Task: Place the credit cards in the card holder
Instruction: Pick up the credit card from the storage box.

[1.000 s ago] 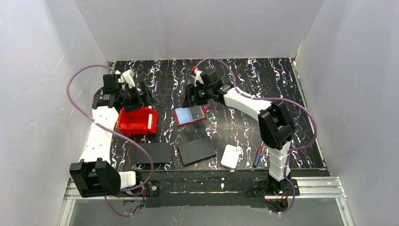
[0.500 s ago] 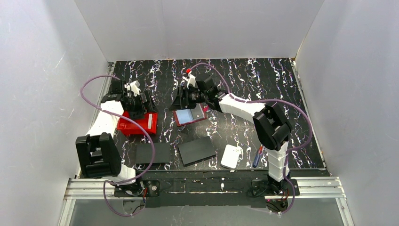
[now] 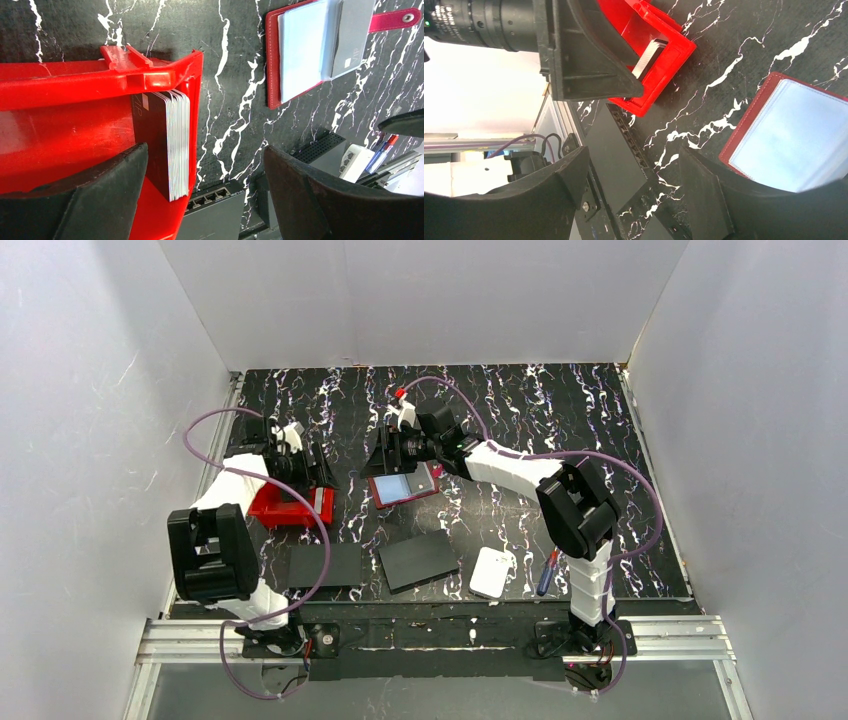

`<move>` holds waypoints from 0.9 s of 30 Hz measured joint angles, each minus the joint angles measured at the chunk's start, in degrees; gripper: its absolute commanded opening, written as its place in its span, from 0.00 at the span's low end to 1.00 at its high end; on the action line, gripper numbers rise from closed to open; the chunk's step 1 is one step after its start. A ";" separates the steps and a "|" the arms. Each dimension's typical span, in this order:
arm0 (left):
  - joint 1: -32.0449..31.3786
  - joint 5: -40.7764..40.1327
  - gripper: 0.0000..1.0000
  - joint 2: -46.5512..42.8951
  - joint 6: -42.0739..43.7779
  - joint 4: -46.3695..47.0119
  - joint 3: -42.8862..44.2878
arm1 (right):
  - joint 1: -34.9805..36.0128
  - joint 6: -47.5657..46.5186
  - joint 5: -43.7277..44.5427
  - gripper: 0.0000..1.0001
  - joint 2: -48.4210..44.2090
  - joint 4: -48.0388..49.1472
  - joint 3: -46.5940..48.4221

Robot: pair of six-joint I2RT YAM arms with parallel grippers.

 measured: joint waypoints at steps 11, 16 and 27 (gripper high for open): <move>0.00 1.17 0.82 5.68 0.00 0.44 -0.16 | 0.00 -0.06 -0.40 0.73 0.02 0.12 -0.80; 0.04 2.34 0.75 5.95 -0.10 0.56 -0.17 | 0.00 -0.10 -0.52 0.73 0.04 0.14 -0.87; 0.04 2.99 0.57 3.11 -0.52 1.76 -1.99 | 0.00 -0.17 -0.57 0.72 0.09 0.15 -0.87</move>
